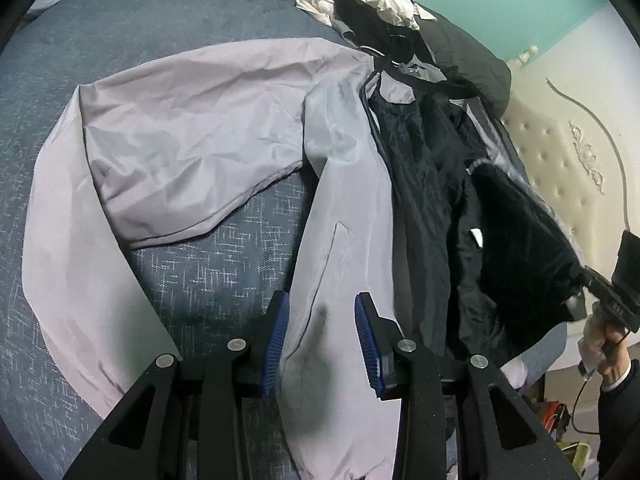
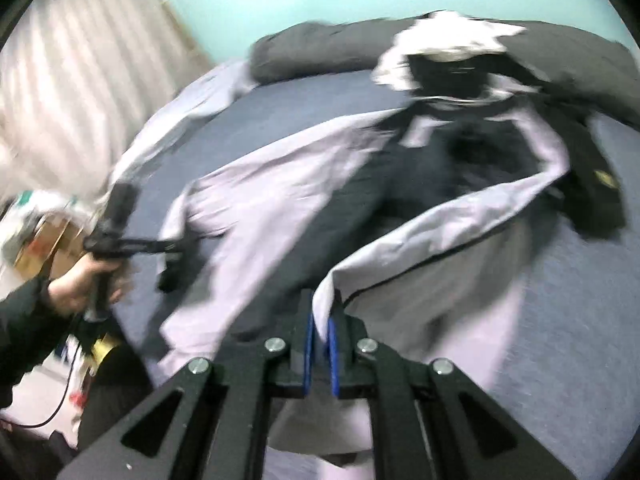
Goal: Fold clothes
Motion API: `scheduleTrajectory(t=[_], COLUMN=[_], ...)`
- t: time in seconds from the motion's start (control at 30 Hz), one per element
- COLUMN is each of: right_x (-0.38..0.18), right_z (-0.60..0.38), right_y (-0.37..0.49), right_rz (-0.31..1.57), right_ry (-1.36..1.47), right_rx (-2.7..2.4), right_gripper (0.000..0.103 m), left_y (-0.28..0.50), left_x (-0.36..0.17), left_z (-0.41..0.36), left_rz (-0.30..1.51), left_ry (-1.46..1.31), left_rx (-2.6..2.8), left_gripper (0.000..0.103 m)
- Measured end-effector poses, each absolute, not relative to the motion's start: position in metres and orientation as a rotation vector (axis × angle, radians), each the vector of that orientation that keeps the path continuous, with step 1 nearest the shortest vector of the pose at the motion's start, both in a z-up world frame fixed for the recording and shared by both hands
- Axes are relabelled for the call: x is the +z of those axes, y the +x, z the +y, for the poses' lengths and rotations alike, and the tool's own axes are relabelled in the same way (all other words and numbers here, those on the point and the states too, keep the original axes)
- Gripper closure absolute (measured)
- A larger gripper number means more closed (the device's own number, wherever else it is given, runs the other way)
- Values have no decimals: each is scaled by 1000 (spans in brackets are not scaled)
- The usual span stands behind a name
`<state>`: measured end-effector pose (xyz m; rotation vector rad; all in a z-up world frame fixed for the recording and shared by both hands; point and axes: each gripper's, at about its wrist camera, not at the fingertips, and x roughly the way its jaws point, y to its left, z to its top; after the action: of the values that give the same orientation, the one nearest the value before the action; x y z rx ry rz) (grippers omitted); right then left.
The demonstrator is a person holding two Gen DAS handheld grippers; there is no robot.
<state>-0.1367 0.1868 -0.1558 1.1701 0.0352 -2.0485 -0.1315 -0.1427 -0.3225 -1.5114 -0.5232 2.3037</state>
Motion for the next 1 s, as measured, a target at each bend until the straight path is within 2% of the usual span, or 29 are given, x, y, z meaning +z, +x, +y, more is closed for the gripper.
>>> scheduleTrajectory(t=[0.2, 0.3, 0.4, 0.43, 0.53, 0.67, 0.73, 0.77, 0.87, 1.0], right_x=[-199, -208, -210, -206, -194, -209, -226, -235, -267, -292], right_z=[106, 115, 136, 149, 199, 265, 295, 309, 332, 327], right_y=[-113, -109, -110, -113, -126, -147, -154, -157, -157, -151], right_rz=[196, 155, 67, 31, -49, -95, -143, -170, -277, -308], right_ry=[1276, 1325, 1352, 1344, 1327, 1456, 1547, 1593, 1714, 1746], right_rx=[-1794, -1774, -1781, -1810, -1951, -2147, -2194, -2214, -2181, -2115], right_gripper=[97, 89, 65, 62, 61, 60, 46, 44, 44, 44], left_y=[-126, -127, -128, -129, -131, -133, -133, -133, -133, -132], left_x=[-310, -308, -311, -313, -319, -327, -329, -329, -330, -329], left_z=[-147, -150, -152, -152, -151, -146, -144, -142, -138, -135], left_rz=[-522, -516, -523, -526, -532, -538, -534, -532, -524, -512], left_ry=[-1488, -1486, -1489, -1491, -1503, -1520, -1524, -1526, -1533, -1541], left_rx=[2305, 2306, 2305, 2304, 2297, 2281, 2275, 2271, 2268, 2269], left_gripper=[66, 66, 65, 65, 65, 64, 64, 64, 64, 64])
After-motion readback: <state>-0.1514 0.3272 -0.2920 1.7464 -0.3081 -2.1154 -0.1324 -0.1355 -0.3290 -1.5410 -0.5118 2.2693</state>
